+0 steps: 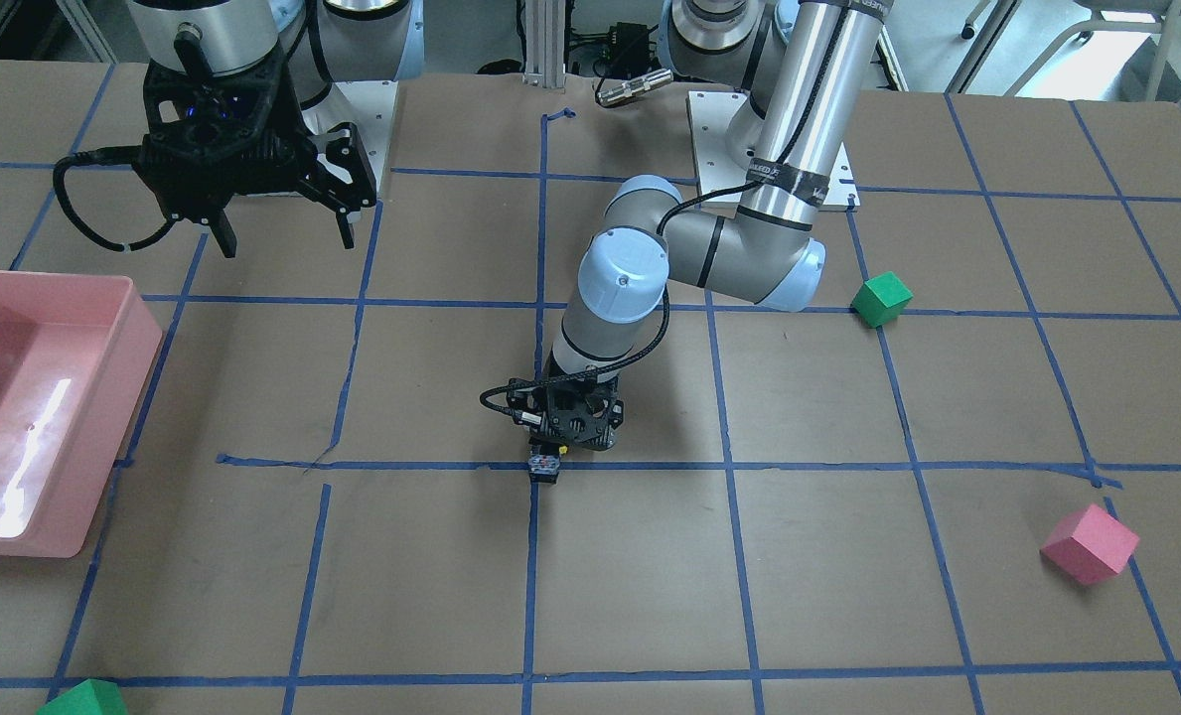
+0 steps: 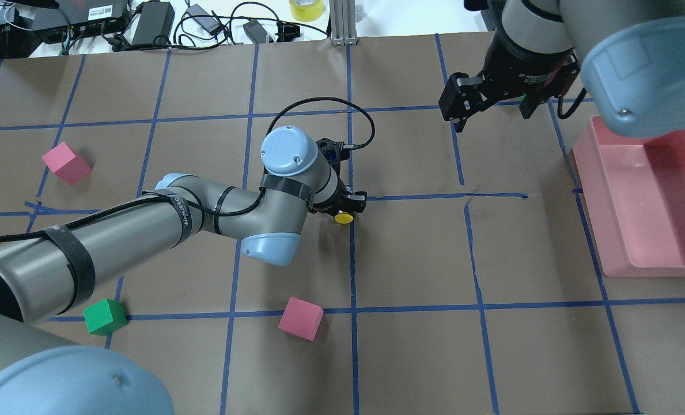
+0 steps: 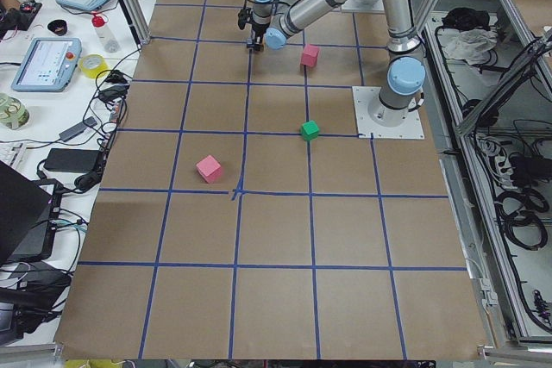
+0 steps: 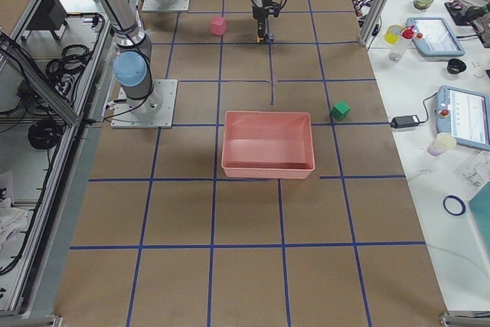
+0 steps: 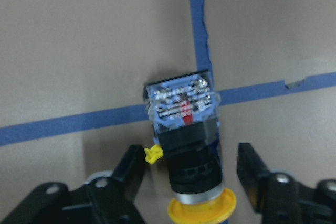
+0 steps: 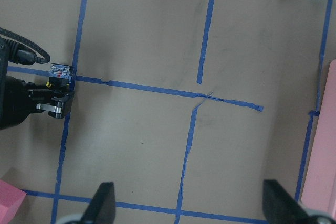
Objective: Align button upright
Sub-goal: 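Grasp the switch body with the left gripper and tilt it upright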
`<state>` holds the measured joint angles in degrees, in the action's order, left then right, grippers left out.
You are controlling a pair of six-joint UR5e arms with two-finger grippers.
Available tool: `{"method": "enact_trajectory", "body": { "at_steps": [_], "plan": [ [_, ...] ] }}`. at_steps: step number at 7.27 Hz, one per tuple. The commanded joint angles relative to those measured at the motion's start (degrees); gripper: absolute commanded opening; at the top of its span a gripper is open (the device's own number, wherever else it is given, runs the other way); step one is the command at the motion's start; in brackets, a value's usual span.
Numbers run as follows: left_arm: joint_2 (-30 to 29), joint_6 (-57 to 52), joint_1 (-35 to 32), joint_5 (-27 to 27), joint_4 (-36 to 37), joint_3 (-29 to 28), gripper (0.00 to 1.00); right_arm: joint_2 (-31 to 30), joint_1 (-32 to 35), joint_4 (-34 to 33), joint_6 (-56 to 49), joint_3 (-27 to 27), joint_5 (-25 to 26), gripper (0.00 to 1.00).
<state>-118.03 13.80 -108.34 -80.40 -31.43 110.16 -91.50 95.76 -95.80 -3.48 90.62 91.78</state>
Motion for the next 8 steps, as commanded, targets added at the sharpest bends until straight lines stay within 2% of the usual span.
{"method": "enact_trajectory", "body": {
  "at_steps": [1, 3, 4, 8],
  "plan": [
    [0.26, 4.45, -0.03, -0.28, -0.56, -2.22, 0.00, 0.00, -0.05, 0.00, -0.04, 0.00, 0.06, 1.00],
    [1.39, 13.82, 0.32, 0.06, -8.95, -6.95, 0.00, 0.00, -0.05, 0.09, -0.04, 0.00, 0.06, 1.00],
    [1.84, 21.37, 1.20, 2.07, -13.61, -8.29, 0.00, 0.00, -0.05, 0.09, -0.04, 0.00, 0.06, 1.00],
    [1.58, 58.16, 7.00, 20.94, -17.08, -7.33, 0.00, 0.00, -0.05, 0.09, -0.04, 0.00, 0.06, 1.00]
  ]
}}
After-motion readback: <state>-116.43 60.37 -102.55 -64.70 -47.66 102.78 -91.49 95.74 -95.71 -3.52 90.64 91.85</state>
